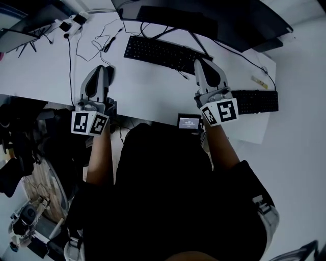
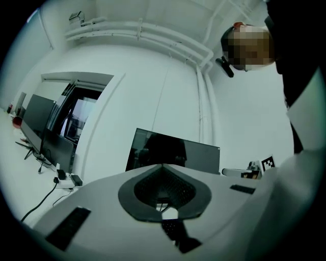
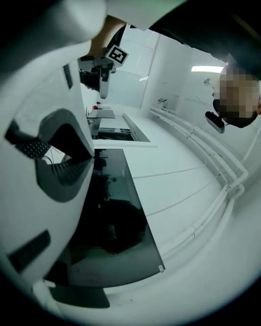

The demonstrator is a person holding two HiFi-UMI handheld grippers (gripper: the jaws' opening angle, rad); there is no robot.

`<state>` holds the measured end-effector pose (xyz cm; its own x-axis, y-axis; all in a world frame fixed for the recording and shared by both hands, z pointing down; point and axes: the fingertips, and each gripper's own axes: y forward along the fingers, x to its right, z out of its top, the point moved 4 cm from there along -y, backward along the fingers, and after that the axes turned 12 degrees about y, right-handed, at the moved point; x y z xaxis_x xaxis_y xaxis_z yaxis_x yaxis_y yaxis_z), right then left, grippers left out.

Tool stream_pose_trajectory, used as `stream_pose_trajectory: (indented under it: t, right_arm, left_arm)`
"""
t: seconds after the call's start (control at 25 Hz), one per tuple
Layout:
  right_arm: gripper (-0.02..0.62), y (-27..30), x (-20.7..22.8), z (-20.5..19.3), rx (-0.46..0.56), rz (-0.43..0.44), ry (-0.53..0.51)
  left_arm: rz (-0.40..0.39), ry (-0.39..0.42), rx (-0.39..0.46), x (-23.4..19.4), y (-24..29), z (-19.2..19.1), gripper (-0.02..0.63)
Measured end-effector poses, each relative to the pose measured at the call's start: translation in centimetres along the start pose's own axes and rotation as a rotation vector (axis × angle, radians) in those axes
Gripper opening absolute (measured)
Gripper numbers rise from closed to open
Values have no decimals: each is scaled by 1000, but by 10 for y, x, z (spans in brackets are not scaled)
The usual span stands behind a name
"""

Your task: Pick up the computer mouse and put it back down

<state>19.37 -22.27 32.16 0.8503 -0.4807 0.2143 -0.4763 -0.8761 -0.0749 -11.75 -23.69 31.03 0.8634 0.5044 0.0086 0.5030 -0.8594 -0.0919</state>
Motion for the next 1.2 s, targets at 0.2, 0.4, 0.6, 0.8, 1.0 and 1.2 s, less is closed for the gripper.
stream_pose_trajectory:
  t: [0.2, 0.4, 0.6, 0.8, 1.0, 1.2]
  right_arm:
    - [3, -32, -24, -4, -3, -21, -12]
    - [3, -76, -77, -10, -8, -24, -33]
    - [3, -133, -153, -31, -31, -1, -35]
    - [3, -190, -228, -64, -76, 3, -16]
    - [3, -244, -278, -85, -118, -3, -6]
    - [3, -288, -302, -78, -122, 0, -18]
  left_arm:
    - [-60, -25, 27, 25, -28, 2, -5]
    - [-113, -34, 40, 49, -87, 4, -5]
    - [-136, -22, 16, 69, -179, -3, -5]
    - [-101, 15, -21, 84, -278, -15, -5]
    - [-66, -1, -58, 101, -358, -33, -5]
    - [-29, -30, -85, 123, -411, -37, -5]
